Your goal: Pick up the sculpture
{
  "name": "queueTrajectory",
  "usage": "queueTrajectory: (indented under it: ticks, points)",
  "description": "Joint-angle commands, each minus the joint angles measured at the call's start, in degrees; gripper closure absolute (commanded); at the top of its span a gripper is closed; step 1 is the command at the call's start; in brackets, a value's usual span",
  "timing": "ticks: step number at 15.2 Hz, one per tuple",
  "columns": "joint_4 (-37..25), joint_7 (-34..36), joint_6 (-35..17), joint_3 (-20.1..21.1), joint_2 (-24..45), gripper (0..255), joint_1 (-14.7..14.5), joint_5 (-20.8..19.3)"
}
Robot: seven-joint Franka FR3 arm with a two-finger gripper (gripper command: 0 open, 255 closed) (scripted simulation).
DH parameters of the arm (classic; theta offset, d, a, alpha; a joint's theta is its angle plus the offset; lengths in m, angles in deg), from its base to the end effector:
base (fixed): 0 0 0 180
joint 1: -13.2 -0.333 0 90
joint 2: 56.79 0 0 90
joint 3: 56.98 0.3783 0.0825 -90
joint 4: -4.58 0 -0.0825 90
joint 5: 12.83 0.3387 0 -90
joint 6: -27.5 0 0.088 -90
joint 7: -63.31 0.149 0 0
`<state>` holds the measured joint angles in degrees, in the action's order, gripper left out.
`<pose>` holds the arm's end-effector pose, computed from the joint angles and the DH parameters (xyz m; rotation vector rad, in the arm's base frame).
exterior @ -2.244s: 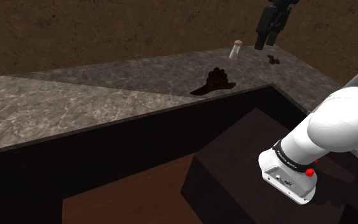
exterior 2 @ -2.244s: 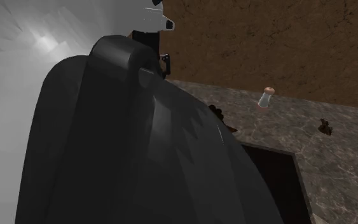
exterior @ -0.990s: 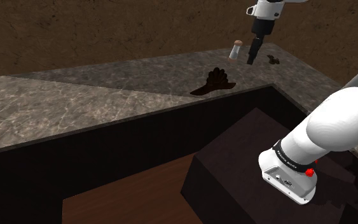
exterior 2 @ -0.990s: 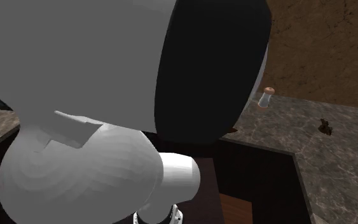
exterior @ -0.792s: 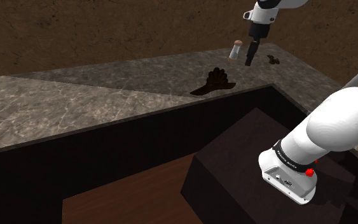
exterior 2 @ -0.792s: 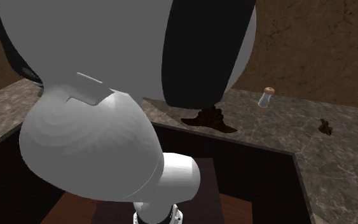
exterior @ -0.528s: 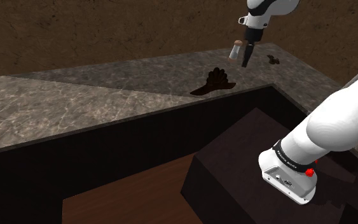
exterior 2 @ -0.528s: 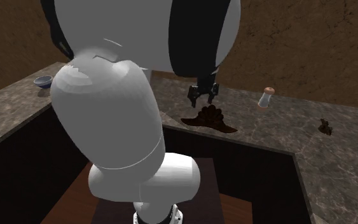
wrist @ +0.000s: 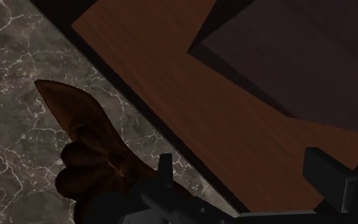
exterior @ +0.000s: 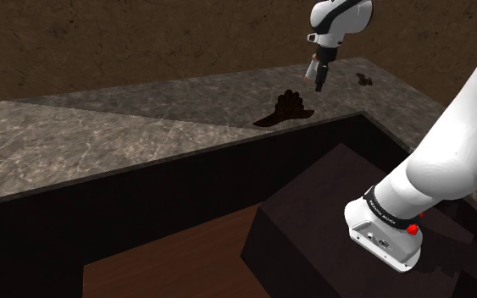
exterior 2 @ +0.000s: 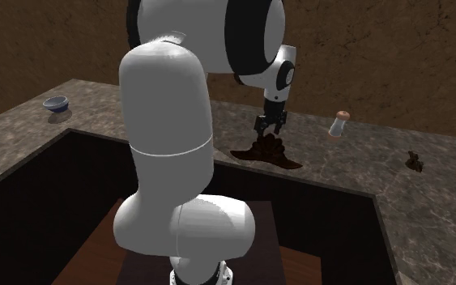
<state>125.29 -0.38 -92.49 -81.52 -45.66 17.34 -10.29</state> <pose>0.4579 -0.2387 0.3684 -2.8982 -0.8723 0.2466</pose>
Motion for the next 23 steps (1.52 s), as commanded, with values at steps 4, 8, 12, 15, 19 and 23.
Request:
queueTrajectory:
  ticks: [4, 8, 12, 15, 19, 23]
  points:
    - [-10.2, -7.9, -1.5, 1.6, 12.4, 0, 3.2, 4.2]
    - [-19.8, -12.6, -1.2, 3.6, 21.7, 0, 6.2, 6.3]
    - [-31.2, -16.2, 0.4, 5.6, 31.3, 0, 9.3, 7.4]
    - [-40.0, -18.0, 2.3, 6.8, 38.0, 0, 11.2, 7.7]
    - [-40.3, -18.0, 0.6, 7.2, 40.1, 0, 11.5, 8.1]
    - [-40.9, -18.1, -0.8, 7.6, 42.0, 0, 11.8, 8.4]
